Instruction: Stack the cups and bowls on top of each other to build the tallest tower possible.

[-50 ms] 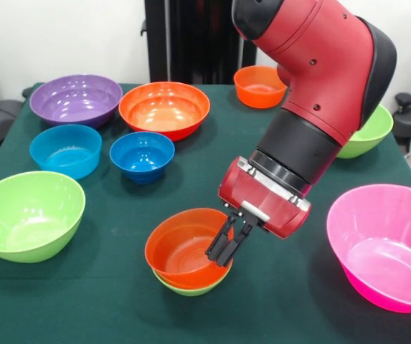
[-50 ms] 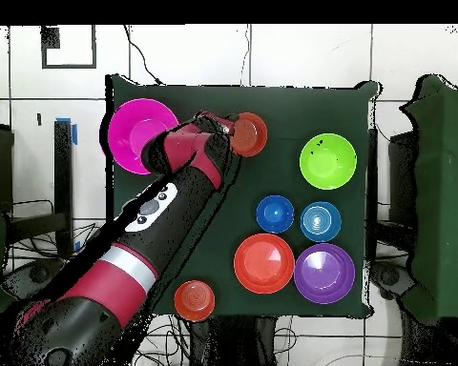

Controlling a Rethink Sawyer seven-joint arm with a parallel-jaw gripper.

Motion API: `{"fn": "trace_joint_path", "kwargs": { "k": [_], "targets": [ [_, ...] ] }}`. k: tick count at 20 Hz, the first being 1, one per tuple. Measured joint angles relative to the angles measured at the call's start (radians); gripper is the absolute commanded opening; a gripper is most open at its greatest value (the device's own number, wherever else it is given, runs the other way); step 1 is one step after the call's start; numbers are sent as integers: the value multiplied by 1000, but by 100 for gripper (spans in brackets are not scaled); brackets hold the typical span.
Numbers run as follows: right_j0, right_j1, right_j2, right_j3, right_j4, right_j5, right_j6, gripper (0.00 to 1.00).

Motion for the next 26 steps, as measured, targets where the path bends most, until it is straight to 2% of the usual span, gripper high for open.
{"fn": "trace_joint_path", "kwargs": {
  "k": [14,25,26],
  "targets": [
    [0,7,-3,-32,0,70,0,0],
    [0,29,-13,-56,0,82,0,0],
    [0,31,-14,-58,0,82,0,100]
  ]
}}
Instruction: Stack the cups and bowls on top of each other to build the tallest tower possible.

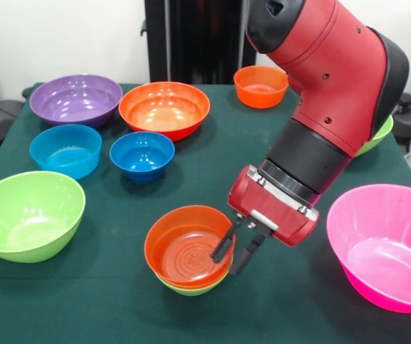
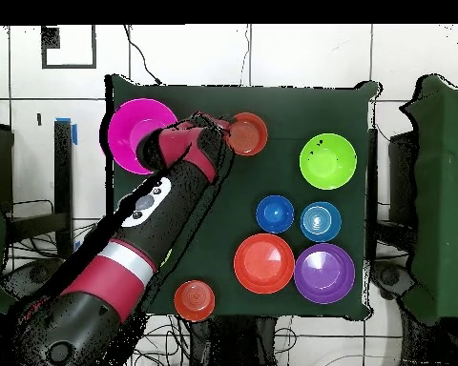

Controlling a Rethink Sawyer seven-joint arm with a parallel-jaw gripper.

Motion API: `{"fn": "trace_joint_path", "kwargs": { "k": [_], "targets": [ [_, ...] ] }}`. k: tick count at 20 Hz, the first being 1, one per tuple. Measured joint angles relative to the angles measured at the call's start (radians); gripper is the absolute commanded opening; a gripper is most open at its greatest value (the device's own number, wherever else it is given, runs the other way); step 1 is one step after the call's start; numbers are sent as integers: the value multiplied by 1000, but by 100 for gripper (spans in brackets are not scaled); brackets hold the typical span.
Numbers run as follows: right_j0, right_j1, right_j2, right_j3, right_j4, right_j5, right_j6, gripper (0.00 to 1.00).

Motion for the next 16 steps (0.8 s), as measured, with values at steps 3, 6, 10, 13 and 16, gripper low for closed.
{"fn": "trace_joint_path", "kwargs": {
  "k": [3,6,10,13,16],
  "targets": [
    [0,5,-3,-5,0,0,0,100],
    [0,15,-12,-15,0,0,0,100],
    [0,20,-16,-21,0,0,0,100],
    [0,20,-18,-21,0,0,0,100],
    [0,20,-20,-21,0,0,0,100]
  ]
}}
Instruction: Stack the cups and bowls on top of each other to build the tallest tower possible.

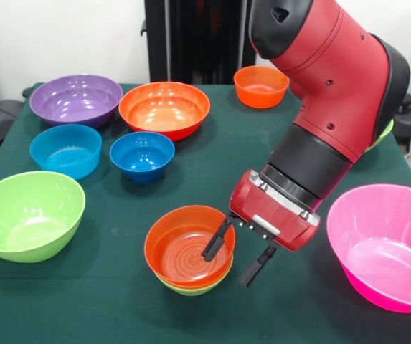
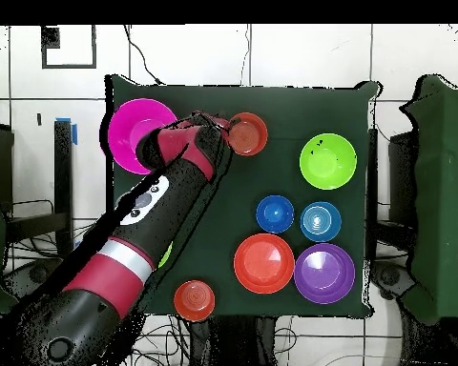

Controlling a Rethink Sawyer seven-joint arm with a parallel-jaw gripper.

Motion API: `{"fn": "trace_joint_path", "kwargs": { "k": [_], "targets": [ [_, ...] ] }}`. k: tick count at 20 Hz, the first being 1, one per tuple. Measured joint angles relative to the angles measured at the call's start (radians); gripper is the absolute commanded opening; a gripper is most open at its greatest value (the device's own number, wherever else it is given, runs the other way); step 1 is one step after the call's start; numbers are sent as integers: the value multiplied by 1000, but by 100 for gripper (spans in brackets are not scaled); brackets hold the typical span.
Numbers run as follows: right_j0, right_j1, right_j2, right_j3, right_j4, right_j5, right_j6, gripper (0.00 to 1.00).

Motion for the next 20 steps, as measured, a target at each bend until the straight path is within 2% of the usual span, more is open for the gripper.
{"fn": "trace_joint_path", "kwargs": {
  "k": [5,12,20],
  "targets": [
    [0,0,-6,-2,0,21,0,100],
    [0,-9,-7,-4,0,98,0,100],
    [0,-30,1,-3,0,104,0,100]
  ]
}}
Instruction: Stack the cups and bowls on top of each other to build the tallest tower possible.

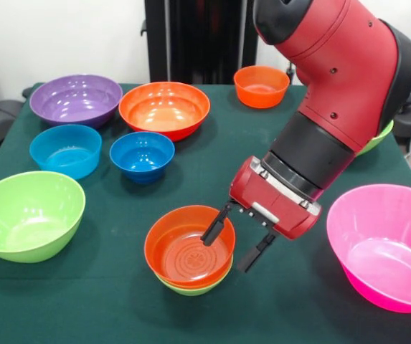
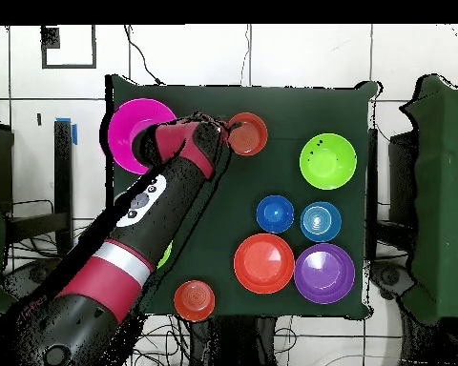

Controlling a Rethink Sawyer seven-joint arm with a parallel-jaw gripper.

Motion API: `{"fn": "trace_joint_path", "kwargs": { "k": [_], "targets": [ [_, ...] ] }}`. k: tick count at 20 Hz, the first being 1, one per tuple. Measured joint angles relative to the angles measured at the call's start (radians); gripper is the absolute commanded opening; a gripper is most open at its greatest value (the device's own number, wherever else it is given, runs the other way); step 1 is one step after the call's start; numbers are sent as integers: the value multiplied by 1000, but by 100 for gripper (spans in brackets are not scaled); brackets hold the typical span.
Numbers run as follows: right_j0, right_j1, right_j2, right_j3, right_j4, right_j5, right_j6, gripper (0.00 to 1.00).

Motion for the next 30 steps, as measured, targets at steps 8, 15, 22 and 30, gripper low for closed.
{"fn": "trace_joint_path", "kwargs": {
  "k": [8,15,22,30],
  "targets": [
    [0,-37,33,1,0,0,0,100],
    [-2,-92,87,15,0,0,0,100],
    [-24,-171,161,65,-17,-18,0,100],
    [-95,-281,248,157,-110,-94,0,100]
  ]
}}
